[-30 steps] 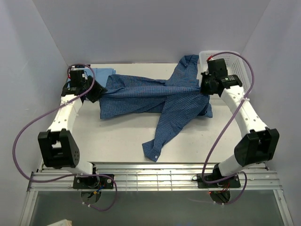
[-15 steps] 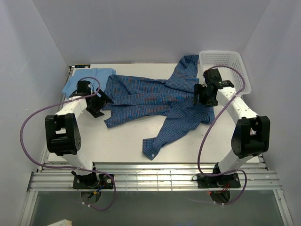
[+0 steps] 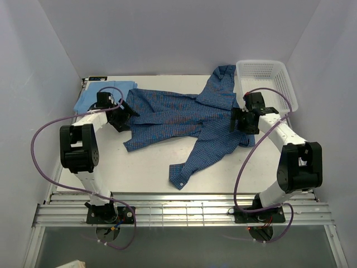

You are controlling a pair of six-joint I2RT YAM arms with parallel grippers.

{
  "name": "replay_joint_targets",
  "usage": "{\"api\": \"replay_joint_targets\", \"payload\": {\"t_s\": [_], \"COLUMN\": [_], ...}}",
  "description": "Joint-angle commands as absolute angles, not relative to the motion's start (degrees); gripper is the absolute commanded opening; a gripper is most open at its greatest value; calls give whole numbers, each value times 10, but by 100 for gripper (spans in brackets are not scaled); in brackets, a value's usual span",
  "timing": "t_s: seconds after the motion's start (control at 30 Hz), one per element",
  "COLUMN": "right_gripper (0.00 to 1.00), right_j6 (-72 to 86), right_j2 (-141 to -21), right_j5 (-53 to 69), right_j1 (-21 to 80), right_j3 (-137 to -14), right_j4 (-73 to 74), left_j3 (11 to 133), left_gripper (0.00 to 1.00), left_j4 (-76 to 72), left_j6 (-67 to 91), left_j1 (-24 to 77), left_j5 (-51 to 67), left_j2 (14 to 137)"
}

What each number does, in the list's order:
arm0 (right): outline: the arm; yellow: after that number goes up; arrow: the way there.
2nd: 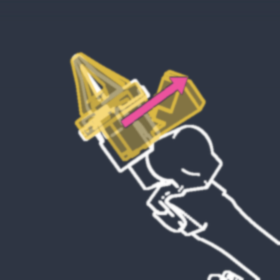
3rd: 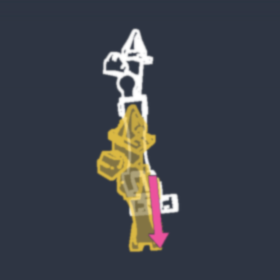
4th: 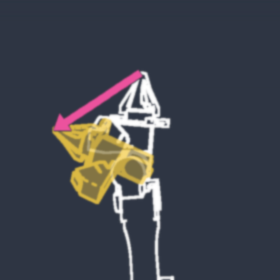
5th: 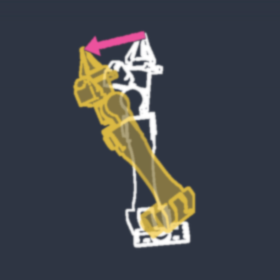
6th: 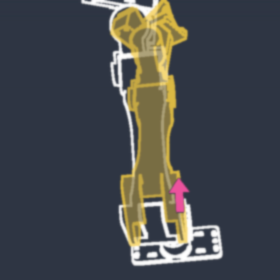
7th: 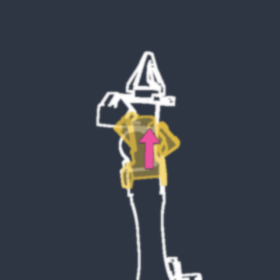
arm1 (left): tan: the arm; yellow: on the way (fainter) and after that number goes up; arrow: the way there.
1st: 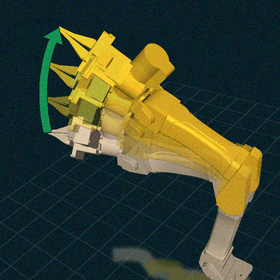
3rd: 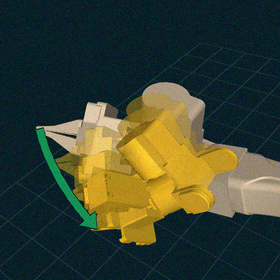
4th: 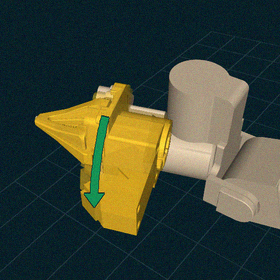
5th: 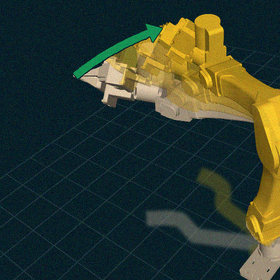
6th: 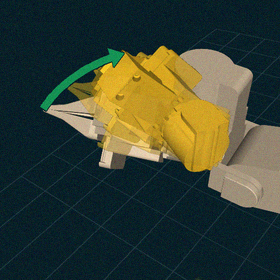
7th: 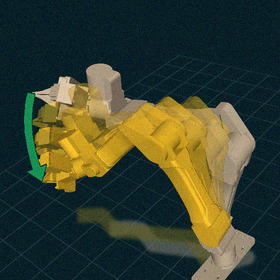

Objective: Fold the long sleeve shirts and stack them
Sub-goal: Flatten the shirt out

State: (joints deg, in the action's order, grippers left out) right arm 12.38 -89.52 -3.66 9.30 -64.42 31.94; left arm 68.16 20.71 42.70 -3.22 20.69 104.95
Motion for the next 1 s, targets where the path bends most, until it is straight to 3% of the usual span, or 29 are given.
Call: {"api": "replay_joint_targets", "payload": {"t_s": [0.0, 0.23, 0.33, 0.47, 0.5, 0.53, 0.6, 0.7, 0.73, 0.77, 0.83, 0.97], "right_gripper": [85, 85, 84, 82, 81, 79, 76, 70, 65, 38, 8, 8], "right_j6": [135, 140, 143, 149, 149, 149, 148, 153, 154, 154, 148, 124], "right_j2": [-889, -912, -918, -946, -952, -955, -961, -949, -946, -937, -916, -854], "right_j5": [-6, 36, 65, 69, 59, 59, 56, 14, 3, -20, -54, -69], "right_j1": [78, 61, 62, 61, 61, 61, 61, 61, 61, 61, 61, 61], "right_j3": [-641, -636, -630, -636, -641, -646, -657, -654, -651, -643, -631, -639], "right_j4": [244, 177, 141, 123, 127, 129, 131, 134, 139, 140, 136, 139], "left_j3": [718, 730, 740, 756, 761, 771, 780, 784, 777, 772, 760, 743], "left_gripper": [89, 87, 79, 56, 46, 22, 2, 0, 0, 0, 0, 0], "left_j4": [181, 183, 179, 160, 159, 157, 156, 152, 150, 146, 142, 125], "left_j6": [430, 423, 425, 432, 434, 436, 435, 427, 426, 425, 423, 415], "left_j1": [-19, -13, -12, -10, -10, -10, -10, -10, -10, -10, -10, -10], "left_j5": [239, 223, 228, 248, 253, 258, 272, 273, 273, 274, 280, 283], "left_j2": [1079, 1111, 1121, 1146, 1151, 1157, 1163, 1145, 1137, 1115, 1085, 990]}}
